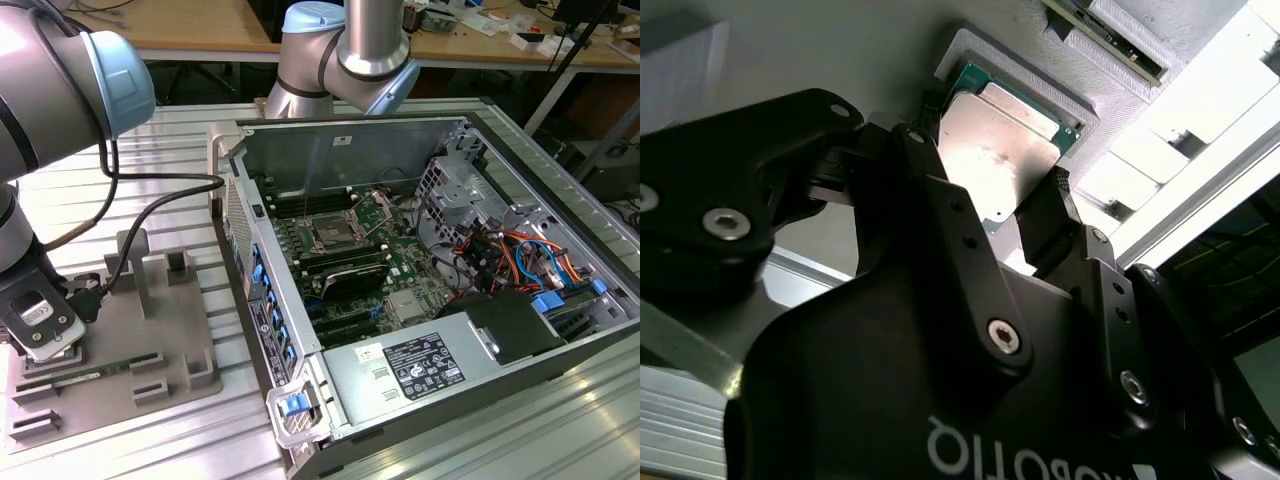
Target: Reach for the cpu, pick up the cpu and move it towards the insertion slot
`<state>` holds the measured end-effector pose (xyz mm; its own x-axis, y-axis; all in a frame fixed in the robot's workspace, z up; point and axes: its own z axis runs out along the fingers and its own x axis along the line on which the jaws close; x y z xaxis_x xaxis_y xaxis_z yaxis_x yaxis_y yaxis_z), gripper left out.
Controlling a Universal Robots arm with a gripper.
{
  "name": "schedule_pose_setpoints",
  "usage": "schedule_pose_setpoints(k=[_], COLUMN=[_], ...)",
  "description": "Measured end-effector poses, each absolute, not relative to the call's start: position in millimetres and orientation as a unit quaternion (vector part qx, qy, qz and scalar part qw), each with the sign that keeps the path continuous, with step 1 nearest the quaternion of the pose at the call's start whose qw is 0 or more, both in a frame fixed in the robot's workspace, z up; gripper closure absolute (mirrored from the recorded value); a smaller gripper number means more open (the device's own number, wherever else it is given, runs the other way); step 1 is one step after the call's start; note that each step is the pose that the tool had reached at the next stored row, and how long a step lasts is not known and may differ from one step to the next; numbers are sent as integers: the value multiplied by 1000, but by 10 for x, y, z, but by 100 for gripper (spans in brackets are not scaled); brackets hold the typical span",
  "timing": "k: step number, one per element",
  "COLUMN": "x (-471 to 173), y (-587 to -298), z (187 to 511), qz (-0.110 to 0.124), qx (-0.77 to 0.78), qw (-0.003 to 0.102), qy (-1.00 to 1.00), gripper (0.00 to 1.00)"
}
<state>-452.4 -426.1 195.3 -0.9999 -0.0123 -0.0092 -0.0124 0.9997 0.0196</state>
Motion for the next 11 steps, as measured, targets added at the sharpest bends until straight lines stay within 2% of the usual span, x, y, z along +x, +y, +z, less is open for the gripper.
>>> schedule_pose_setpoints(k=[11], x=[-4523], y=[-4261], z=[2061], qz=[10], qx=[-6], qw=[5], qy=[1000], gripper=[45])
